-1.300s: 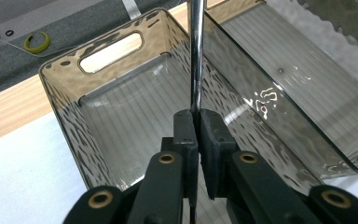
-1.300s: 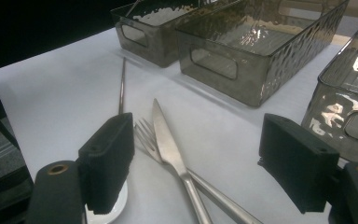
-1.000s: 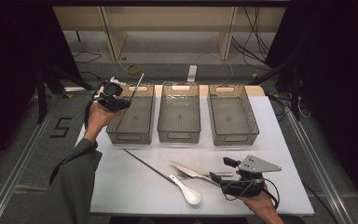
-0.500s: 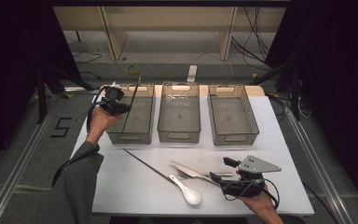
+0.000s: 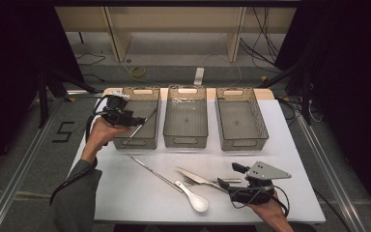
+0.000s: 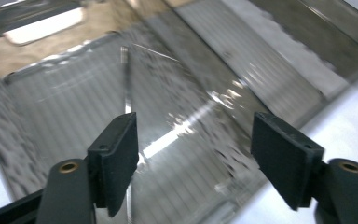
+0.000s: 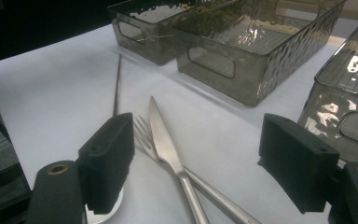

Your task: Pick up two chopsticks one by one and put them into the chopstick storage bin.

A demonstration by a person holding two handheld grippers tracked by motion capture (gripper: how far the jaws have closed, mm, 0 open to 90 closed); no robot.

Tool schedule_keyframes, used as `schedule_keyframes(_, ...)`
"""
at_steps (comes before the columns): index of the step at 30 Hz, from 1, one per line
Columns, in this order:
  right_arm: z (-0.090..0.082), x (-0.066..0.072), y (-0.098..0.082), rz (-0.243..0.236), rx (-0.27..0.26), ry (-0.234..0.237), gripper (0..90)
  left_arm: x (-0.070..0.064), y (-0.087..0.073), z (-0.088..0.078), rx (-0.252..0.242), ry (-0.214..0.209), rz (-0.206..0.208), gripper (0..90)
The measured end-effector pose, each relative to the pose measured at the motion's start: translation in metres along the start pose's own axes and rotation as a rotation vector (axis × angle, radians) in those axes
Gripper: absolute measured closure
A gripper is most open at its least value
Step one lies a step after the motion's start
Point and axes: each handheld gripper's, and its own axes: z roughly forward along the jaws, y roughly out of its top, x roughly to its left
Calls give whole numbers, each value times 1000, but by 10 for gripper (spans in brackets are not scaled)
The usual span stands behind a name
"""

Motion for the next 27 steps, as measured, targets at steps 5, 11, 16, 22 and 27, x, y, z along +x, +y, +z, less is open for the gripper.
schedule_keyframes(5,1,1,0,2,2,0,275,-22,-7,-10,16,-47,56,275)
schedule_keyframes(11,0,2,0,-11,7,3,275,-43,-9,-8,55,-72,120,215)
schedule_keyframes(16,0,2,0,-13,4,4,275,-57,-12,-3,124,-79,192,175)
schedule_keyframes(22,0,2,1,-14,5,6,275,-69,-19,2,222,-53,276,169)
schedule_keyframes(27,0,3,1,-15,7,6,275,-75,-24,8,286,-58,304,183)
